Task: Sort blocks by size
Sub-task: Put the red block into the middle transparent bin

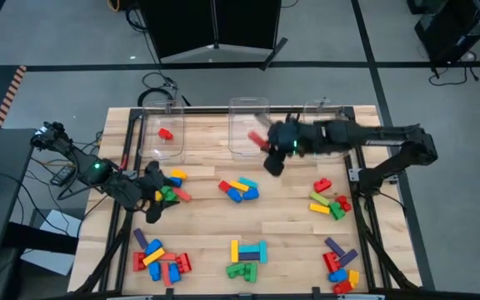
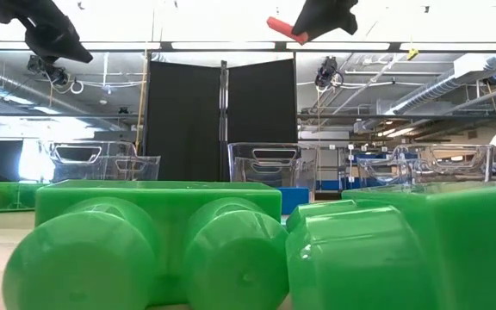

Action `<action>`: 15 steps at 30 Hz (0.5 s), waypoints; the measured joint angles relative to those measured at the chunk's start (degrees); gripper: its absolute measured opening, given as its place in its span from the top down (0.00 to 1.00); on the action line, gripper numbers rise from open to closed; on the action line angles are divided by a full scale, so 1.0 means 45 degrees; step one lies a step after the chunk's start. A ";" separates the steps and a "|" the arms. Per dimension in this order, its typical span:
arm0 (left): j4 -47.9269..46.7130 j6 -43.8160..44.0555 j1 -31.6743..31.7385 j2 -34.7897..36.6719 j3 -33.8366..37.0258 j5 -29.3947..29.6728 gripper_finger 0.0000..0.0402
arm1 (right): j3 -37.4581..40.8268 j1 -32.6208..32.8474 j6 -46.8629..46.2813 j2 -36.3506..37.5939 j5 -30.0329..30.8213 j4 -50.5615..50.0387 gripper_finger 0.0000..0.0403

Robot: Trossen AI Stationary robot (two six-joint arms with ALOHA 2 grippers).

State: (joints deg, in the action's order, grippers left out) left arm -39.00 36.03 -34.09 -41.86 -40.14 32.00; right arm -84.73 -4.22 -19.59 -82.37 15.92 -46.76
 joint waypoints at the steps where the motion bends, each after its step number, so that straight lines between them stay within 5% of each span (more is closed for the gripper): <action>1: 0.0000 0.0094 0.0000 -0.0002 0.0000 0.0212 0.24 | -0.0120 -0.0428 0.0301 0.0000 -0.0134 0.0038 0.71; 8: 0.0019 0.0428 0.0005 -0.0021 0.0000 0.1110 0.24 | -0.0262 -0.3165 0.2027 -0.0231 -0.2181 0.0827 0.71; 15: 0.0594 0.0406 0.0005 -0.0040 0.0000 0.1081 0.24 | -0.0348 -0.4440 0.3447 -0.1740 -0.3707 0.1237 0.71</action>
State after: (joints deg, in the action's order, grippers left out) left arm -36.33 37.86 -34.06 -42.04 -40.14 36.86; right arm -86.29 -24.20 -4.08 -90.20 -0.76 -41.20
